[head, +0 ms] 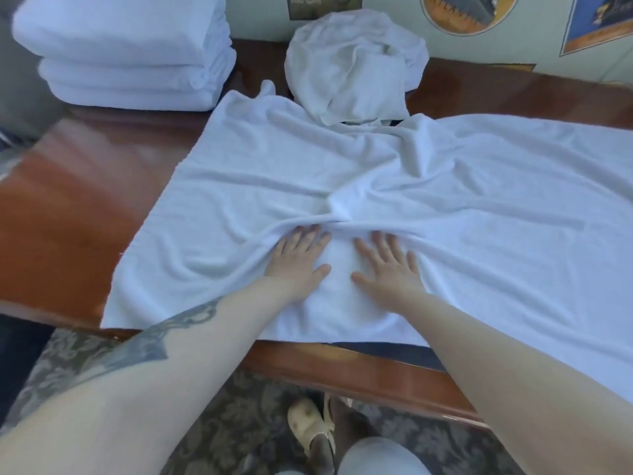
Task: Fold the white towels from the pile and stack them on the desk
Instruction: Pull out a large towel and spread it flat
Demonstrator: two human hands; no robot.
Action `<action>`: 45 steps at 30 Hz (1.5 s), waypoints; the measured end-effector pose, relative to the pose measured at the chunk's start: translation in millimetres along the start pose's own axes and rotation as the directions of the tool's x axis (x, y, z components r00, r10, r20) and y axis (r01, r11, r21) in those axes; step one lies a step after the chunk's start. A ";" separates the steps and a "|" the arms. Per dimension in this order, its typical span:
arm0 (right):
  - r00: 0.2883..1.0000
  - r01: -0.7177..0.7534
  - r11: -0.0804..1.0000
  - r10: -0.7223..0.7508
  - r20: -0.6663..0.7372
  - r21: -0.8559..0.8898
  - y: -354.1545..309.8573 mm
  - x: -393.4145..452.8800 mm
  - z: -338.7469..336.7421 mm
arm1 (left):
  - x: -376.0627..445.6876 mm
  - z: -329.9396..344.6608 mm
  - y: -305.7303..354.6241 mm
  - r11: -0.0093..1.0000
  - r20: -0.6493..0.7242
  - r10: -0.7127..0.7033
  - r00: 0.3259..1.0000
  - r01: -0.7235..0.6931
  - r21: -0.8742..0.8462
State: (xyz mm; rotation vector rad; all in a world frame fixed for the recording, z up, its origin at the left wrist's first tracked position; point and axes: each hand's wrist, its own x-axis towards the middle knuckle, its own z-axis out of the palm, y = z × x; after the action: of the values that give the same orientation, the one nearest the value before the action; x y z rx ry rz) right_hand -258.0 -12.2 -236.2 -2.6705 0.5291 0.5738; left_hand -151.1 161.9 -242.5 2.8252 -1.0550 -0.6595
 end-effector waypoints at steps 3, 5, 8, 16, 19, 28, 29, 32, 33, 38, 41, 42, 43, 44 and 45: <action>0.995 -0.067 0.998 0.067 -0.075 0.004 -16.2 6.3 -5.8 | 12.1 -16.3 -4.0 0.999 0.005 0.043 0.999 -0.043 -0.030; 0.980 -0.051 0.998 0.041 -0.196 -0.048 -36.7 -0.1 3.5 | 7.9 -18.8 -13.3 0.996 -0.042 0.081 0.996 -0.082 -0.023; 0.964 0.169 0.982 -0.183 -0.192 -0.084 -71.6 -20.4 35.1 | -15.5 -10.0 -30.9 0.994 -0.108 0.071 0.992 -0.061 0.088; 0.927 0.272 0.942 -0.312 -0.209 -0.198 -97.4 -54.8 49.1 | -67.9 12.0 -77.5 0.989 -0.111 0.066 0.992 -0.050 0.140; 0.939 0.256 0.958 -0.278 -0.202 -0.127 -125.1 -52.2 45.7 | -65.6 3.8 -90.8 0.988 -0.008 0.109 0.994 -0.107 0.111; 0.891 0.373 0.928 -0.352 -0.286 0.018 -236.9 30.1 35.6 | -61.4 -37.5 -179.1 0.936 -0.367 -0.177 0.913 0.041 -0.349; 0.905 0.342 0.939 -0.336 -0.261 -0.021 -251.9 37.7 42.3 | -64.1 -32.4 -201.0 0.961 -0.308 -0.164 0.937 0.081 -0.265; 0.952 0.256 0.963 -0.267 -0.152 -0.087 -294.1 39.0 67.9 | -81.1 -22.4 -251.7 0.996 -0.124 -0.053 0.991 0.061 0.060; 0.956 0.209 0.972 -0.226 -0.187 -0.109 -303.9 34.0 74.7 | -85.0 -21.2 -261.7 0.996 -0.154 0.008 0.988 0.006 0.092; 0.938 0.135 0.974 -0.185 -0.294 -0.181 -334.8 15.8 85.5 | -86.6 -18.5 -296.6 0.997 -0.125 0.063 0.990 -0.068 -0.040; 0.916 0.113 0.982 -0.163 -0.367 -0.154 -349.5 13.7 76.8 | -85.2 -33.3 -306.6 0.948 -0.216 -0.193 0.957 0.125 -0.294; 0.893 0.149 0.982 -0.184 -0.412 -0.115 -357.6 13.0 75.8 | -83.5 -43.9 -309.7 0.905 -0.232 -0.293 0.927 0.191 -0.380; 0.868 0.220 0.972 -0.233 -0.439 -0.081 -368.0 11.5 75.2 | -79.7 -52.2 -314.4 0.868 -0.216 -0.356 0.909 0.237 -0.436; 0.851 0.292 0.953 -0.297 -0.433 -0.080 -381.1 8.7 74.9 | -74.2 -58.3 -319.0 0.838 -0.176 -0.371 0.912 0.247 -0.486; 0.853 0.356 0.928 -0.372 -0.366 -0.113 -393.1 7.5 77.2 | -68.7 -63.0 -322.4 0.808 -0.119 -0.360 0.925 0.245 -0.536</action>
State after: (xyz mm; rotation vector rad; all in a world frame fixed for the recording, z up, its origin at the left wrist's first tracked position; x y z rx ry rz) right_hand -108.6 358.1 -202.6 -2.8297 0.0919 -0.0511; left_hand 26.0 446.2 -222.9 2.5177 -0.3137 -0.5325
